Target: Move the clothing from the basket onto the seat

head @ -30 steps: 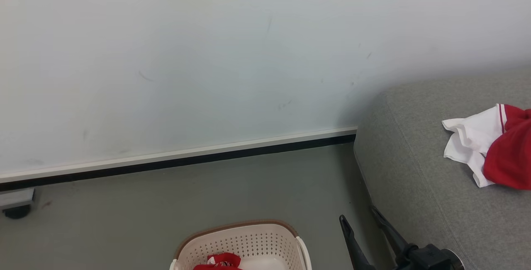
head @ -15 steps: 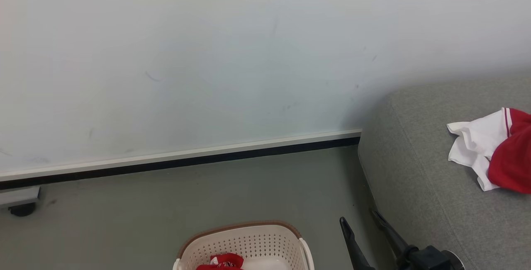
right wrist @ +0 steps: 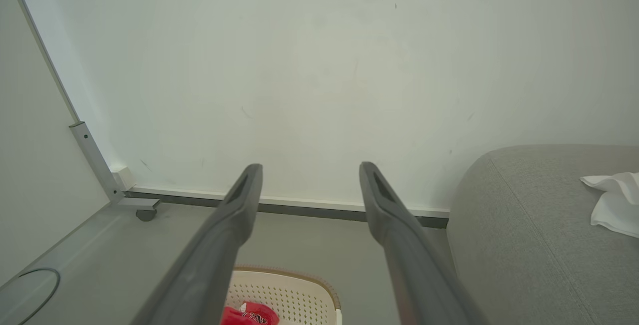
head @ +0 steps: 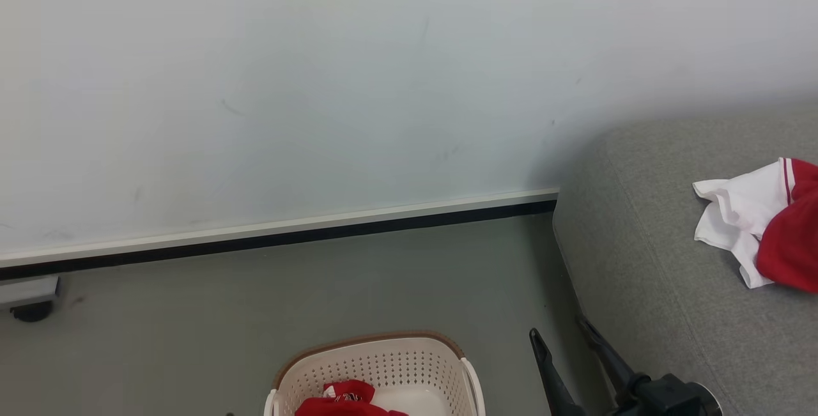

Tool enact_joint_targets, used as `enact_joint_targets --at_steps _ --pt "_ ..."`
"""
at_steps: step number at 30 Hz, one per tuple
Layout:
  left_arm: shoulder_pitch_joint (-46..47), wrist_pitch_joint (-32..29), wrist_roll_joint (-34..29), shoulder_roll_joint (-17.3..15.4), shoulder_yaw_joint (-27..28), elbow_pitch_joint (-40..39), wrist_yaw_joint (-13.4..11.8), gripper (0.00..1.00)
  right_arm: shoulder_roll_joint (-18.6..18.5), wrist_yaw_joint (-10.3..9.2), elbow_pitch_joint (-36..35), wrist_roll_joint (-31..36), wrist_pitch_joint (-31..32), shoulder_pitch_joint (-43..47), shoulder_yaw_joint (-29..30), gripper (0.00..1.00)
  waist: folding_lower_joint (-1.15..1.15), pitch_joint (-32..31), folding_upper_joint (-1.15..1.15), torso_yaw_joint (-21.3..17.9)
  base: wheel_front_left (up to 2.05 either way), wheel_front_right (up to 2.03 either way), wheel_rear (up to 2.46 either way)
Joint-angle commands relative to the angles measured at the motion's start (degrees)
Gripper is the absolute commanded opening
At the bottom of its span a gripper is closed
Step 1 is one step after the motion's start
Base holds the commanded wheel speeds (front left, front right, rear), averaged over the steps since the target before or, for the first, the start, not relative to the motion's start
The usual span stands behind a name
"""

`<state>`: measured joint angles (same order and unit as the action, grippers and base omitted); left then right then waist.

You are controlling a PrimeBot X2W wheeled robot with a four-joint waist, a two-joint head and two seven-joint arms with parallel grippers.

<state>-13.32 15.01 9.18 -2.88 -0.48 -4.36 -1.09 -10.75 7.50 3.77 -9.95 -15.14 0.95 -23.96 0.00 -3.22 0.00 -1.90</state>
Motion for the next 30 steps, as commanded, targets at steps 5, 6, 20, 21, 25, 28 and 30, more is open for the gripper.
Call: enact_joint_targets --at_steps 5,6,20,21,25,28,30 --pt "2.16 0.19 0.59 -0.01 -0.81 1.46 0.96 1.00 -0.18 -0.02 -0.49 0.34 -0.04 -1.73 1.30 1.00 0.00 2.03 0.00 -0.09 0.00 0.00 0.00" --pt "2.48 0.19 0.86 -0.01 -1.10 1.88 1.25 1.00 0.13 -0.02 -0.65 0.20 -0.04 -1.81 1.76 1.00 0.00 2.39 0.00 -0.11 0.00 0.00 0.00" --pt "14.53 0.19 -3.27 -0.24 -4.86 10.74 6.06 1.00 1.85 -0.02 -4.02 1.31 -0.04 -10.02 6.76 1.00 0.00 14.39 0.00 -0.77 0.00 0.00 0.00" --pt "15.89 0.20 -4.22 -0.58 -5.16 11.37 6.42 1.00 1.89 -0.02 -4.38 1.45 -0.04 -10.78 7.08 1.00 0.00 15.63 0.00 -0.85 0.00 0.00 0.00" --pt "21.21 0.19 -6.51 -1.26 -6.80 14.89 7.12 1.00 2.05 -0.02 -5.94 2.00 -0.04 -13.91 8.81 1.00 0.00 20.19 0.00 -1.11 0.00 0.00 0.00" --pt "25.11 0.19 -7.72 -1.84 -8.39 18.35 7.47 1.00 1.87 -0.02 -7.27 2.48 -0.04 -16.33 9.42 1.00 0.00 23.87 0.00 -1.58 0.00 0.00 0.00" --pt "27.91 0.20 -8.03 -2.35 -9.33 21.37 7.81 1.00 1.84 -0.02 -7.96 2.69 -0.04 -18.07 9.56 1.00 0.00 26.04 0.00 -2.04 0.00 0.00 0.00"
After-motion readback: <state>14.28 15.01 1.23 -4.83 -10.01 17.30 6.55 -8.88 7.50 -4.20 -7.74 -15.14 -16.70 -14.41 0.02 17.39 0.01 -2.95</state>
